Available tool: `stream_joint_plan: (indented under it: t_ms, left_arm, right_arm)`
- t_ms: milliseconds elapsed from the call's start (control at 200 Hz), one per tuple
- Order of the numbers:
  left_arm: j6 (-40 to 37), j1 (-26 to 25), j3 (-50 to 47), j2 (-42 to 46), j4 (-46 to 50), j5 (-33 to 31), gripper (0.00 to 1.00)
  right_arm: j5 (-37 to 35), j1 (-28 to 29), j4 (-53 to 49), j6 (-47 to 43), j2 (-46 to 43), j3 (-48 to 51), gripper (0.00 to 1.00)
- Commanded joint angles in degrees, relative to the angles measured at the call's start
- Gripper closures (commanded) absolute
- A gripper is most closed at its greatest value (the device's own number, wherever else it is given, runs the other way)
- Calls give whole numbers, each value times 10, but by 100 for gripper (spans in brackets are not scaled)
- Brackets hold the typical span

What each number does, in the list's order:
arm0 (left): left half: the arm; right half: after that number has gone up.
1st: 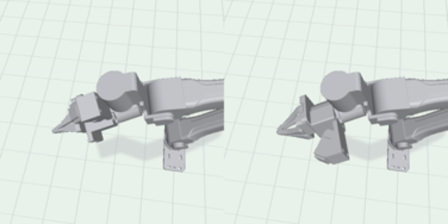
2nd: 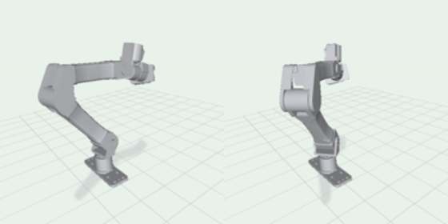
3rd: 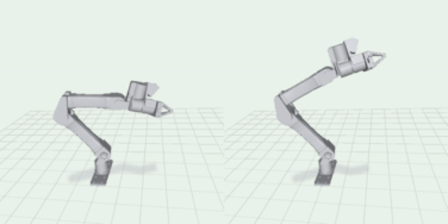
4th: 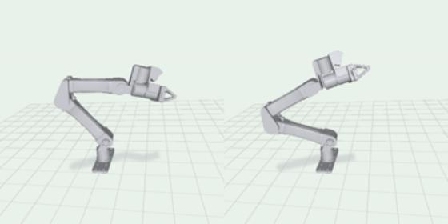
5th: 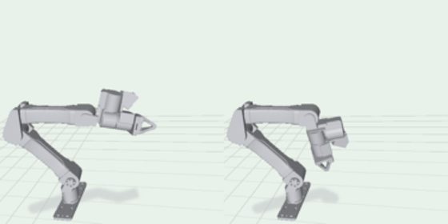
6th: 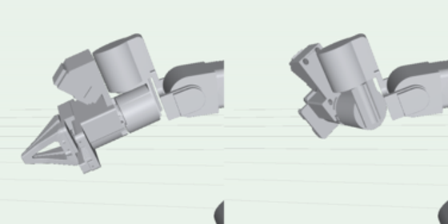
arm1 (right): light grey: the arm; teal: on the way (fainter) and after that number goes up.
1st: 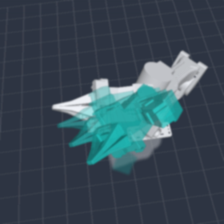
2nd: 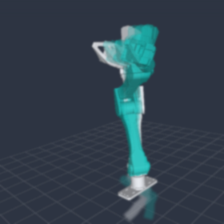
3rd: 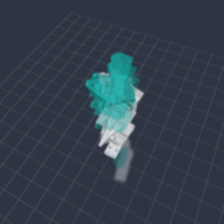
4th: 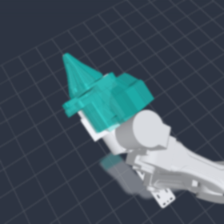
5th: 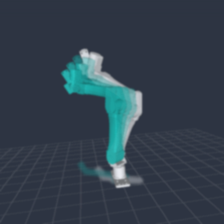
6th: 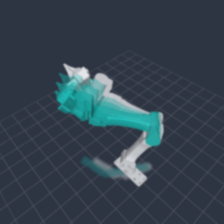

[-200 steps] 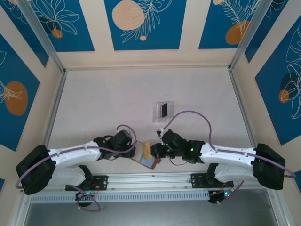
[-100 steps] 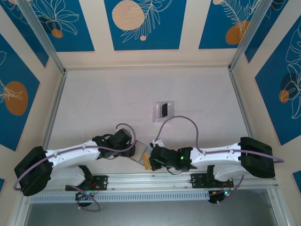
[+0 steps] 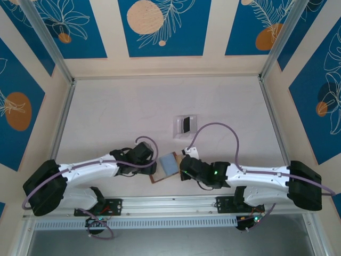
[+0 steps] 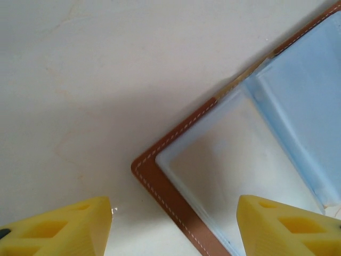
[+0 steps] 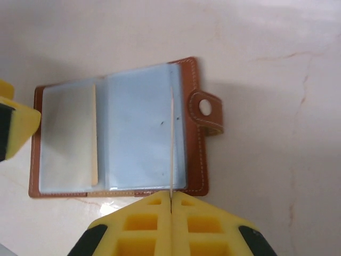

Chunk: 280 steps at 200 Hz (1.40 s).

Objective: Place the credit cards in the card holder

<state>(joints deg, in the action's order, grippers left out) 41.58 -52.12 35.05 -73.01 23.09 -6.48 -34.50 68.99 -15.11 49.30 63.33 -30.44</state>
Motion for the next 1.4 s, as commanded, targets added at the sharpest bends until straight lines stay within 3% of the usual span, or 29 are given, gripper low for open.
stream_joint_plan:
  t_ms: [0,375,700,1065,1396]
  left_arm:
    - [-11,7,18,-20,-1,5,37]
    - [21,3,-10,-55,-33,12,43]
    - [36,-3,-19,-107,-47,-4,52]
    - [45,-13,-31,-107,-52,-5,53]
    - [50,-20,-35,-109,-57,-6,53]
  right_arm:
    - [20,-6,-4,-39,-15,-10,100]
    - [244,-143,181,-69,-15,26,100]
    - [310,-176,303,-66,79,41,100]
    - [357,-200,434,-6,153,84,100]
    - [387,-205,495,33,209,88,100]
